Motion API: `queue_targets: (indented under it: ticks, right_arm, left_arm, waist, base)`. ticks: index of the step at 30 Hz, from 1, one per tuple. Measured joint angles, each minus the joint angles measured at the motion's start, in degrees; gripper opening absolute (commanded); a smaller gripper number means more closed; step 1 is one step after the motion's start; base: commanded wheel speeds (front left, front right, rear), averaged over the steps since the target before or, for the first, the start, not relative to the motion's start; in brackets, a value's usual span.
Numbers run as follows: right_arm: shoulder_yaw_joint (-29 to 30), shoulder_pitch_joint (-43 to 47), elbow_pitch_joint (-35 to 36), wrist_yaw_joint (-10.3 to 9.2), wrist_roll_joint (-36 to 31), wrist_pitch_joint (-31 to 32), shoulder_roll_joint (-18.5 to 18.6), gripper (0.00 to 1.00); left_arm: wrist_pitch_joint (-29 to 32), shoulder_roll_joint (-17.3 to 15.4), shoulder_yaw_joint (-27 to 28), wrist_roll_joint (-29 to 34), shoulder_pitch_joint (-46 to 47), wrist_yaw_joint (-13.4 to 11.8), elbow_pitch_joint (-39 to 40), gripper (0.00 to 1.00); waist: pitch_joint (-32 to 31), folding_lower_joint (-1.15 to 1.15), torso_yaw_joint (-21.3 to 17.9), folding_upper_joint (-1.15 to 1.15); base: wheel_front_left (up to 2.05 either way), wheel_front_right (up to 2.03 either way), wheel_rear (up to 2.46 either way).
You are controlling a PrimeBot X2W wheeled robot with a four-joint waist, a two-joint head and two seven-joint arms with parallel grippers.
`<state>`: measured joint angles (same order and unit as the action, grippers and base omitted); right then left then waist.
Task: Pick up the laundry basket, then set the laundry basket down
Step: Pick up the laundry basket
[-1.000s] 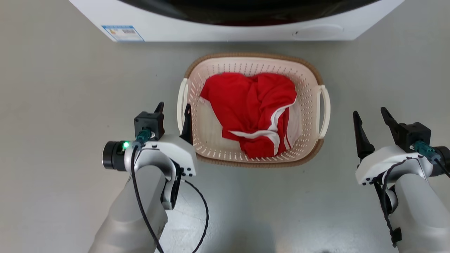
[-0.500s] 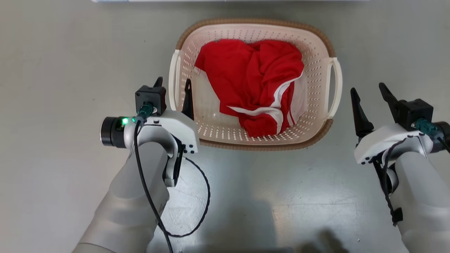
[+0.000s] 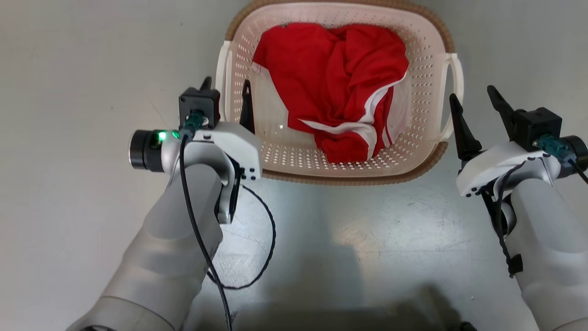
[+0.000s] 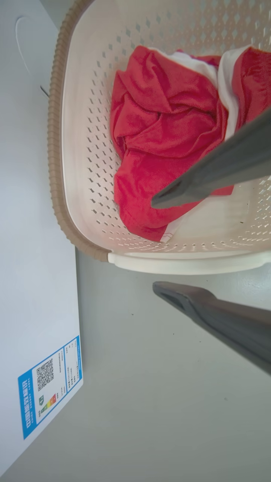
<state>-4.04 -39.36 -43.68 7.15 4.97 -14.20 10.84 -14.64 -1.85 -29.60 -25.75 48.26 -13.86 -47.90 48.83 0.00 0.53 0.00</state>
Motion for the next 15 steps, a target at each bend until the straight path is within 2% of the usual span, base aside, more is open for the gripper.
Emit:
queue_targets:
  ticks: [15]
  right_arm:
    - [-1.9, -2.7, -0.7, 0.0, 1.1, 0.0, 0.4, 1.0]
  left_arm:
    - [0.0, 0.0, 0.6, 0.0, 2.9, -1.3, -0.7, 1.0]
  waist:
    - [4.9, 0.0, 0.5, 0.0]
  base:
    - [0.0, 0.0, 0.0]
